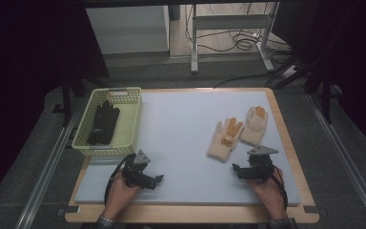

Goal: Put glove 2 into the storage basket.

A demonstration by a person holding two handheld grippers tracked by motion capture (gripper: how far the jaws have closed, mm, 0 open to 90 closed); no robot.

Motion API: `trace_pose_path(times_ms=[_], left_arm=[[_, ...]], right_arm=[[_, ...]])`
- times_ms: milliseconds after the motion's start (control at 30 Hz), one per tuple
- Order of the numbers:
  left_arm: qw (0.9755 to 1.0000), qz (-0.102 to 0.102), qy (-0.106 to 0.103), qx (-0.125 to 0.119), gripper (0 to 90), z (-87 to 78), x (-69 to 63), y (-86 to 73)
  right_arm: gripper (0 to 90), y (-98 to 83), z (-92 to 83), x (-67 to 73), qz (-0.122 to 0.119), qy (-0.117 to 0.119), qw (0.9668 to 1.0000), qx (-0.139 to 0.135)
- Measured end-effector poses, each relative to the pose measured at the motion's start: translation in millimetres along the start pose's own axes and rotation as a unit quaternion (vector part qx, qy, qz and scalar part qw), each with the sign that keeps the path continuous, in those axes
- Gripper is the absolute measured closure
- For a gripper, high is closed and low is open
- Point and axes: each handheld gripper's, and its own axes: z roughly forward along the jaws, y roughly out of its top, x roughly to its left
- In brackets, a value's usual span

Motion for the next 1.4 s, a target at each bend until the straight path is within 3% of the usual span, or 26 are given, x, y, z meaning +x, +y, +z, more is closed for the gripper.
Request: trace_pose_path(times_ms=[367, 533, 600, 767, 1067, 1267, 1400], left_arm=[[1.0000, 0.002, 0.001, 0.000, 0.0, 0.7, -0.5, -0.5], [1.0000, 0.002, 0.001, 0.000, 0.0, 0.7, -0.3, -0.5], [1.0000, 0.002, 0.001, 0.000, 0.0, 0.6, -0.2, -0.6], [1.0000, 0.002, 0.001, 0.000, 0.0, 0.6, -0.2, -0.6], [1.0000, 0.001, 0.001, -0.001, 0.0, 0.7, -0.4, -0.6], [1.0000, 0.001, 0.001, -0.001, 0.0, 0.8, -0.4, -0.6], [1.0000, 0.001, 0.000, -0.001, 0.0, 0.8, -0.3, -0.7]], right_arm=[[17.8, 0.2, -1.3, -1.8, 0.005, 0.003, 1.0000, -0.004], [21.2, 3.0, -3.0, -10.3, 0.002, 0.004, 1.0000, 0.000], [22.6, 6.2, -5.8, -16.2, -0.001, -0.004, 1.0000, -0.001], [27.2, 19.4, -13.5, -37.0, 0.017, -0.018, 0.9996, -0.016], [38.0, 43.7, -2.6, -69.4, 0.027, -0.050, 0.9982, -0.021], [36.6, 57.8, 10.1, -86.0, 0.037, -0.062, 0.9972, -0.019], [30.4, 63.8, 22.8, -97.7, 0.051, -0.069, 0.9961, -0.020]])
